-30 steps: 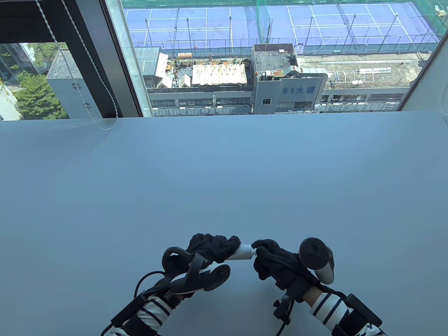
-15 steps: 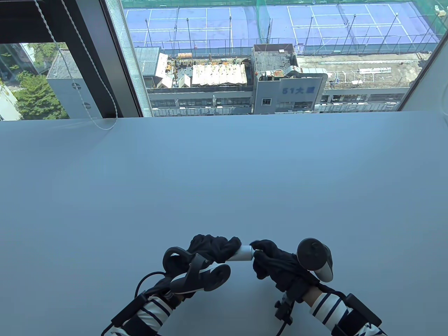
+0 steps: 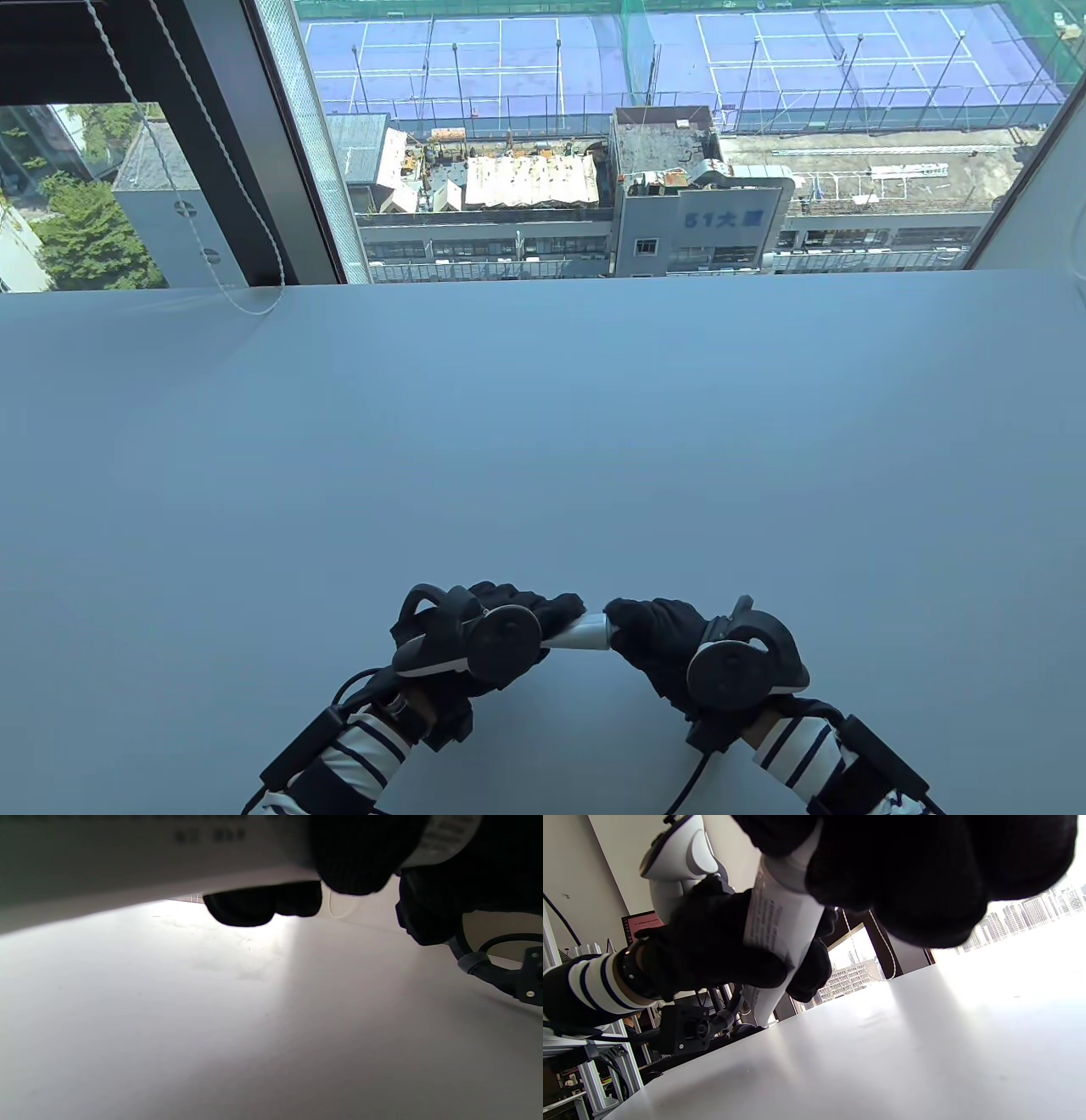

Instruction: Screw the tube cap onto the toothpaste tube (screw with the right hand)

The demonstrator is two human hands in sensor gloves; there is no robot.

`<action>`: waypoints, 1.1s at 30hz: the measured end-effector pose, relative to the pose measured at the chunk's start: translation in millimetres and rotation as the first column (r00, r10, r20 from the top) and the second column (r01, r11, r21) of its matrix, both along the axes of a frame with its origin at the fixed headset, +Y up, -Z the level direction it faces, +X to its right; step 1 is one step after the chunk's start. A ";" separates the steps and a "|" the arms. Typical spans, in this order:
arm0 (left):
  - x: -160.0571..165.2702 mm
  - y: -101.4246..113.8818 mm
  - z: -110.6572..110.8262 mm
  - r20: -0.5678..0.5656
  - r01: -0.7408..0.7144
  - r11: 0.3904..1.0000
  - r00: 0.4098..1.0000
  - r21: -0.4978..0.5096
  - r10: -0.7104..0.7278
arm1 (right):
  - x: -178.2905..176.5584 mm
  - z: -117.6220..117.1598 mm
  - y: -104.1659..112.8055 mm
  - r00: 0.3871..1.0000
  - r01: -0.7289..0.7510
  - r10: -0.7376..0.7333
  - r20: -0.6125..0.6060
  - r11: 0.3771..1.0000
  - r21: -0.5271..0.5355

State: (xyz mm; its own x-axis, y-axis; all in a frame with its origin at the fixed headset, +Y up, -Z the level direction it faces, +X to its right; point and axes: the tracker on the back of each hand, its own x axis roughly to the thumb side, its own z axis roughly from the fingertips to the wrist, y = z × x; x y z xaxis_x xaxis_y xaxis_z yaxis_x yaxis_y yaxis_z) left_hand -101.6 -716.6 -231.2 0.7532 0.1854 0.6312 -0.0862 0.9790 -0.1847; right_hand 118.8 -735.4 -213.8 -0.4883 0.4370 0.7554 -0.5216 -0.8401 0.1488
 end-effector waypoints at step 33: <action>5.1 6.3 10.5 -0.086 0.105 0.948 0.993 0.301 -0.083 | 16.2 -12.9 -12.0 0.945 0.309 -0.253 0.209 0.902 -0.301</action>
